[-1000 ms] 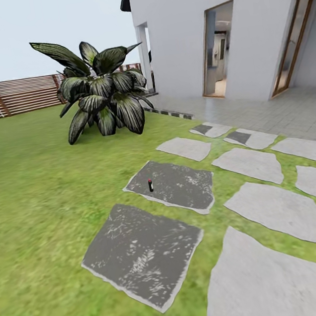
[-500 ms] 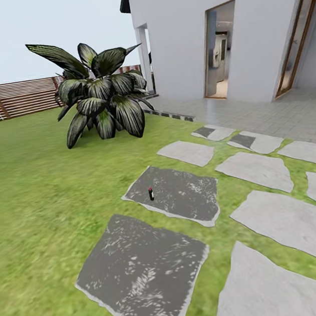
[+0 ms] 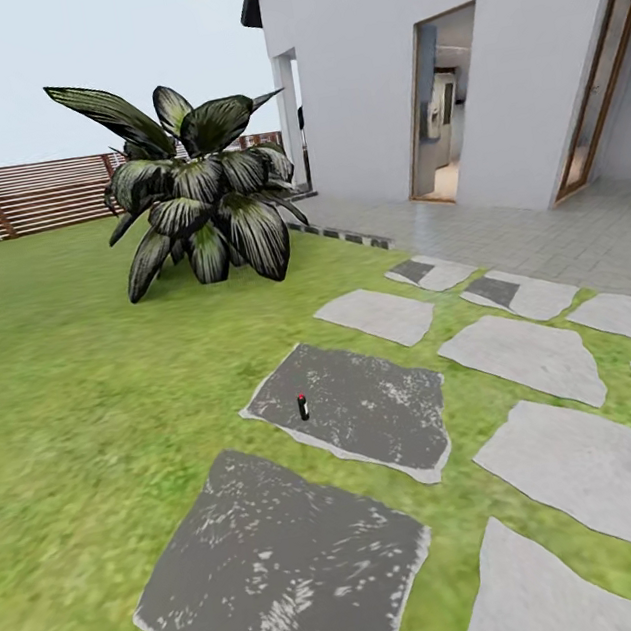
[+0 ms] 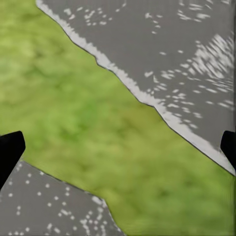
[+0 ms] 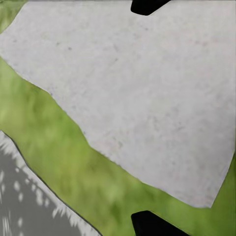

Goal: Pick up the pesticide atomizer in the garden and spray insectifuge to fully cover both potted plants in the garden.

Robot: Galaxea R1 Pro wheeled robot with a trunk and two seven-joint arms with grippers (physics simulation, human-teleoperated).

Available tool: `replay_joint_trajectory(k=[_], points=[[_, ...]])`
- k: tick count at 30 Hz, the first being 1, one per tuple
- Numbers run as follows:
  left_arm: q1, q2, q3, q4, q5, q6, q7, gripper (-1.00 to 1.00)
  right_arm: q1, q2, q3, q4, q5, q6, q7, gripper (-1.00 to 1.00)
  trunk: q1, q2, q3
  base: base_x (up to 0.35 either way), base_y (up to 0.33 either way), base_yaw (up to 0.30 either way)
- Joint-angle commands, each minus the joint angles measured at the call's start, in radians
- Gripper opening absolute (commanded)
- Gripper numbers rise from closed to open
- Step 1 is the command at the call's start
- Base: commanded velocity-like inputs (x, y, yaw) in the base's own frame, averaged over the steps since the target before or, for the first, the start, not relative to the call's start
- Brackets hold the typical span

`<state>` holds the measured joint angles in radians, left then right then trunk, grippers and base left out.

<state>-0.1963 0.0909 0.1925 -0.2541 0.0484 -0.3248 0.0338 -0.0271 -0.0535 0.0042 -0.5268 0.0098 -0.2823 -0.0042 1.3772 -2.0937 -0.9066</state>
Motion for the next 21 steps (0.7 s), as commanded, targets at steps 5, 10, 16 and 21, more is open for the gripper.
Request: replay_joint_trajectory(k=[5, 10, 16, 21], points=[[-0.001, 0.0, -0.004, 0.001, 0.005, -0.003, 0.003, 1.0, 0.0, 0.0, -0.001, 0.001, 0.001, -0.003, 0.0, 1.0, 0.0, 0.0, -0.001, 0.339, 0.003, 0.0], [-0.001, 0.001, -0.004, 0.001, 0.005, -0.003, 0.003, 1.0, 0.0, 0.001, -0.003, 0.001, 0.001, -0.003, 0.0, 1.0, 0.0, 0.0, -0.001, 0.339, 0.074, -0.009], [-0.001, 0.001, -0.004, 0.001, 0.005, -0.003, 0.003, 1.0, 0.0, 0.001, -0.003, 0.001, 0.001, -0.002, 0.001, 1.0, 0.0, 0.0, -0.001, 0.328, 0.137, -0.242], [-0.002, 0.001, -0.004, 0.001, 0.005, -0.003, 0.002, 1.0, 0.0, 0.001, -0.003, 0.001, 0.001, -0.002, 0.001, 1.0, 0.0, 0.0, -0.001, 0.325, 0.144, -0.291]])
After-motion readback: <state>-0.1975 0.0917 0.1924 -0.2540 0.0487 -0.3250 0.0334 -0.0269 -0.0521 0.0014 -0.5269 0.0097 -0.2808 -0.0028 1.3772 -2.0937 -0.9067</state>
